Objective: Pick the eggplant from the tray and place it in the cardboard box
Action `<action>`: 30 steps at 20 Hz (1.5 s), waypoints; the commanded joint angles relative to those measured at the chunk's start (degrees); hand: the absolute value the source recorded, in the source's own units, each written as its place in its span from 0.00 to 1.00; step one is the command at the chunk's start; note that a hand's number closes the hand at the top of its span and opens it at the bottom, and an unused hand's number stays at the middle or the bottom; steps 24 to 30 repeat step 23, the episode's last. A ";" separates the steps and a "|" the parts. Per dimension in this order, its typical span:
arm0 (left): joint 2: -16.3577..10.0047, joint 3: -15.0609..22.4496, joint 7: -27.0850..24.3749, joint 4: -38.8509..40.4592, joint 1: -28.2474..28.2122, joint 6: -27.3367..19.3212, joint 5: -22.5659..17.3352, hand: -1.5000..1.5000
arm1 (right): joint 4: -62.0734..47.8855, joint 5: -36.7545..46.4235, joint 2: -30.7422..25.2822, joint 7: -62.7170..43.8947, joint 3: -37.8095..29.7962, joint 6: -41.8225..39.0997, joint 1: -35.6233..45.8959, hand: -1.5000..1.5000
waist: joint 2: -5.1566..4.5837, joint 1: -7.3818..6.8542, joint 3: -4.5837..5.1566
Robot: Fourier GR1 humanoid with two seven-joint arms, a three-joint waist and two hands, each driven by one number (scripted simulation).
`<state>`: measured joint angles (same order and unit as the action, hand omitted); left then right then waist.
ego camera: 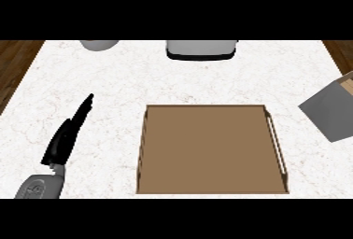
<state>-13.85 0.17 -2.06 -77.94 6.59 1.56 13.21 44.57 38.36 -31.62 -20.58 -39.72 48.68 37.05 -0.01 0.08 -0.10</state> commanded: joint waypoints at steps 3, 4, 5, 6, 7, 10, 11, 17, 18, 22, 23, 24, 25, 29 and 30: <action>-0.60 -0.84 -1.31 -0.96 -2.12 0.90 -0.36 0.50 | 7.33 -12.79 3.50 15.42 -5.19 4.98 -9.96 0.00 | 0.00 -0.09 0.00; 0.85 0.12 -2.45 0.85 -2.22 -0.26 0.77 0.50 | 13.23 -11.93 3.37 12.65 -4.38 2.59 -13.56 0.00 | 0.20 0.65 0.09; -0.18 -0.26 3.92 -3.50 0.44 1.29 -0.03 0.50 | 12.56 -14.52 2.85 14.91 -5.39 2.49 -13.79 0.00 | 0.15 0.26 0.04; -0.11 -0.92 -1.17 -1.02 -1.99 0.77 -0.07 0.50 | 13.48 -16.98 5.45 18.40 -6.29 4.82 -15.09 0.00 | 0.07 0.15 0.05; -1.05 -2.53 -1.75 2.87 1.70 0.90 -0.24 0.50 | 19.13 -16.85 4.83 15.69 -6.11 1.60 -18.49 0.00 | 0.18 0.96 0.12; 2.38 1.13 0.19 -3.26 -1.90 -0.79 1.61 0.50 | 21.29 -20.46 8.09 21.16 -8.06 5.32 -21.98 0.00 | 0.20 0.34 0.07; 0.83 -1.26 0.97 0.16 1.28 -0.55 1.26 0.50 | 25.41 -20.00 7.33 17.51 -7.77 3.28 -24.77 0.00 | 0.18 0.64 0.12; 2.24 -0.91 -1.18 2.10 1.14 -0.61 2.26 0.50 | 25.61 -30.17 12.18 30.97 -10.57 1.11 -32.82 0.00 | 0.04 0.25 0.08; 0.85 -2.15 0.87 0.71 1.90 0.96 1.06 0.50 | 26.05 -31.85 9.53 29.82 -12.08 -1.93 -34.37 0.00 | 0.06 0.28 0.08; 0.81 -1.78 0.02 -1.54 -0.86 2.28 1.44 0.50 | 27.59 -30.80 14.12 30.31 -9.56 0.90 -36.63 0.00 | 0.06 -0.02 0.09; 1.27 -1.58 1.59 -2.82 -0.62 1.04 2.34 0.50 | 30.74 -32.39 11.41 27.44 -10.99 -3.96 -40.33 0.00 | 0.09 0.14 0.10; 1.27 -1.58 1.59 -2.82 -0.62 1.04 2.34 0.50 | 30.74 -32.39 11.41 27.44 -10.99 -3.96 -40.33 0.00 | 0.09 0.14 0.10; 1.27 -1.58 1.59 -2.82 -0.62 1.04 2.34 0.50 | 30.74 -32.39 11.41 27.44 -10.99 -3.96 -40.33 0.00 | 0.09 0.14 0.10; 1.27 -1.58 1.59 -2.82 -0.62 1.04 2.34 0.50 | 30.74 -32.39 11.41 27.44 -10.99 -3.96 -40.33 0.00 | 0.09 0.14 0.10; 1.27 -1.58 1.59 -2.82 -0.62 1.04 2.34 0.50 | 30.74 -32.39 11.41 27.44 -10.99 -3.96 -40.33 0.00 | 0.09 0.14 0.10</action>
